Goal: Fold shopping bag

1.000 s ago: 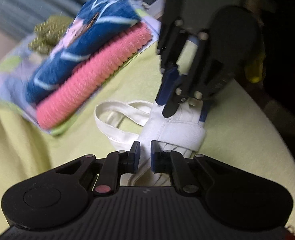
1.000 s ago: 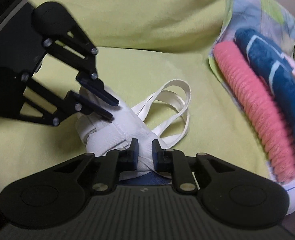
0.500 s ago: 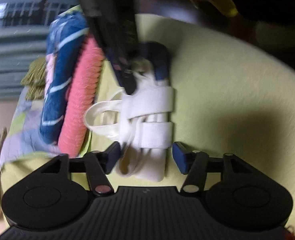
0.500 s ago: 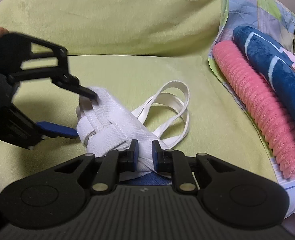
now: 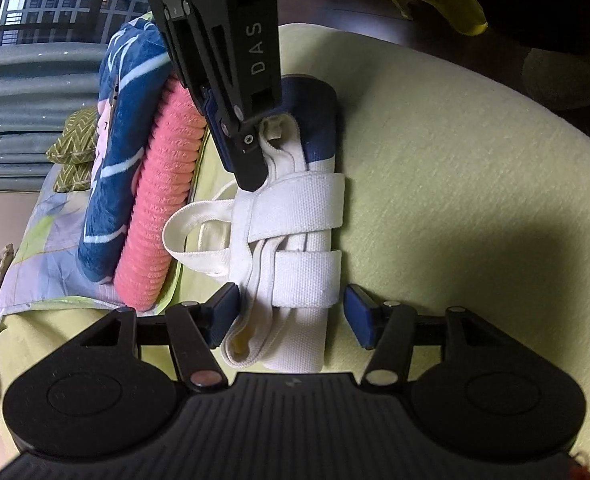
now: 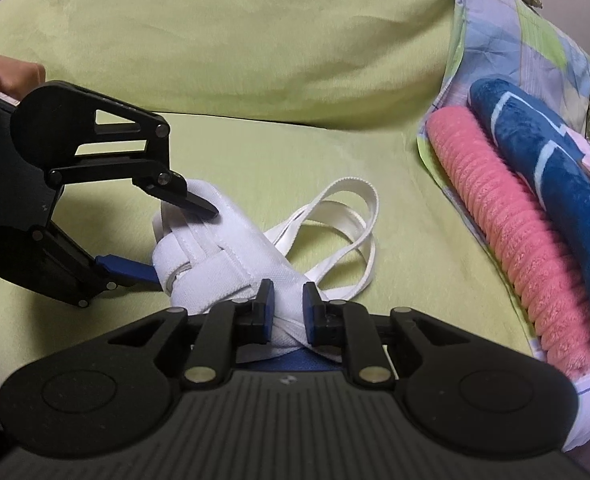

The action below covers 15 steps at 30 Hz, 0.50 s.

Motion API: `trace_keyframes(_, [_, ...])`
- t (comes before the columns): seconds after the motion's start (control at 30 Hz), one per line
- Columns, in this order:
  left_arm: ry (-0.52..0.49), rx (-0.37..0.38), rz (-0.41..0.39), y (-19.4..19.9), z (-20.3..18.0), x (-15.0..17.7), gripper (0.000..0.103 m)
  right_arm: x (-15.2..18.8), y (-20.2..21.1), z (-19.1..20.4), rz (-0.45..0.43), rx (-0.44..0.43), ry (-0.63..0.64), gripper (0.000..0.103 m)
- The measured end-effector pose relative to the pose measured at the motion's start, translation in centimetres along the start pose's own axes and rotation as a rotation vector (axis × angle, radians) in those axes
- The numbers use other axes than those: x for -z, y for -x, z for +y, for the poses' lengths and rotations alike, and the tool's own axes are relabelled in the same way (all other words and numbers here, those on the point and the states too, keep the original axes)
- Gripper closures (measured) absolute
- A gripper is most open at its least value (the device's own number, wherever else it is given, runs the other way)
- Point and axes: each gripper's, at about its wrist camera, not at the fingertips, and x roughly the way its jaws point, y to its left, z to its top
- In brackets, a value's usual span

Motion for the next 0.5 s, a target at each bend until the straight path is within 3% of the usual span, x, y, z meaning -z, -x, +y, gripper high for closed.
trace_keyframes(0.1, [-0.002,0.002,0.005,0.1,0.0,-0.1,0.043,-0.2,-0.1,0.0,-0.003,0.013,0.023,0.085])
trace_keyframes(0.13, [-0.003,0.001,0.005,0.1,0.0,-0.1,0.043,-0.2,0.0,0.1,-0.004,0.045,0.047,0.076])
trace_keyframes(0.17, [-0.002,0.000,0.006,0.1,0.0,-0.1,0.043,-0.3,0.0,0.2,-0.005,0.076,0.071,0.058])
trace_keyframes(0.23, [0.006,0.000,0.005,0.3,-0.1,-0.1,0.043,-0.5,0.4,0.2,-0.012,0.115,0.109,0.042])
trace_keyframes(0.33, [0.008,0.001,0.001,0.3,-0.1,0.0,0.043,-0.8,1.9,0.5,-0.038,0.127,0.161,0.041])
trace_keyframes(0.4, [0.011,0.002,-0.003,0.4,-0.1,0.1,0.043,0.2,3.1,1.9,-0.061,0.110,0.287,0.040])
trace_keyframes(0.43, [0.012,0.002,-0.004,0.5,-0.1,0.2,0.043,0.7,3.6,2.5,-0.071,0.101,0.350,0.034])
trace_keyframes(0.5, [0.012,0.000,-0.007,0.5,-0.2,0.2,0.043,2.1,3.6,4.3,-0.032,0.075,0.521,0.030])
